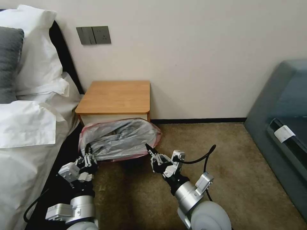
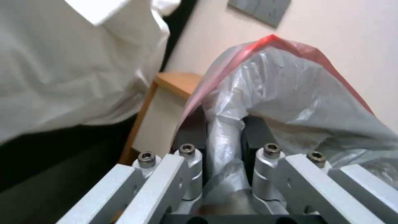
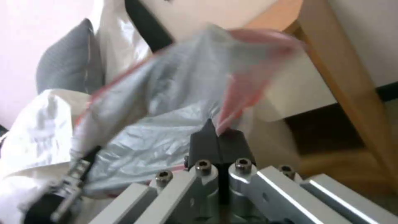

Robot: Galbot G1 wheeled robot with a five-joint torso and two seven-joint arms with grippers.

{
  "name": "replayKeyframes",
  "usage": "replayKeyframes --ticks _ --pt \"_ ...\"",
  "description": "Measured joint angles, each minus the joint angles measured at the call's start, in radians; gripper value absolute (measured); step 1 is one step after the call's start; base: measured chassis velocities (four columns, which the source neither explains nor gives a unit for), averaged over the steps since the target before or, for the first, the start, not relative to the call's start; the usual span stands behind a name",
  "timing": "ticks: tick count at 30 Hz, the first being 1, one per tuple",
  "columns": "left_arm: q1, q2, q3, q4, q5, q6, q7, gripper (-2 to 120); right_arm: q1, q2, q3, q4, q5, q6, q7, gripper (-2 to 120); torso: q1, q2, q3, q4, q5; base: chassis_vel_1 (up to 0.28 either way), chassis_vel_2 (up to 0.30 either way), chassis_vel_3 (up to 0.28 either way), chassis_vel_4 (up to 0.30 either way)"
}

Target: Pick up the garbage bag from the table and place it over the trash can.

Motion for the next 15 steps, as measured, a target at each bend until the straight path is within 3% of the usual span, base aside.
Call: replayKeyframes --ticks 9,13,15 --pt "0.012 -0.007 0.019 -0.044 -0.055 0.017 -0.012 13 -0.020 0.015 0.010 -0.041 -0.070 0.014 0.006 0 0.000 0.000 0.000 0.0000 0.0000 0.000 0.000 0.000 0.000" --pt "0.036 -0.001 0.079 -0.072 -0.096 0.055 -0.037 13 -0.012 0.021 0.014 -0.080 -0.120 0.035 -0.006 0 0.000 0.000 0.000 0.0000 0.0000 0.000 0.000 0.000 0.000" --pt "0.060 0.018 0.141 -0.096 -0.123 0.112 -0.058 13 0.005 0.019 0.021 -0.114 -0.157 0.044 -0.018 0 0.000 0.000 0.000 0.0000 0.0001 0.000 0.000 0.000 0.000"
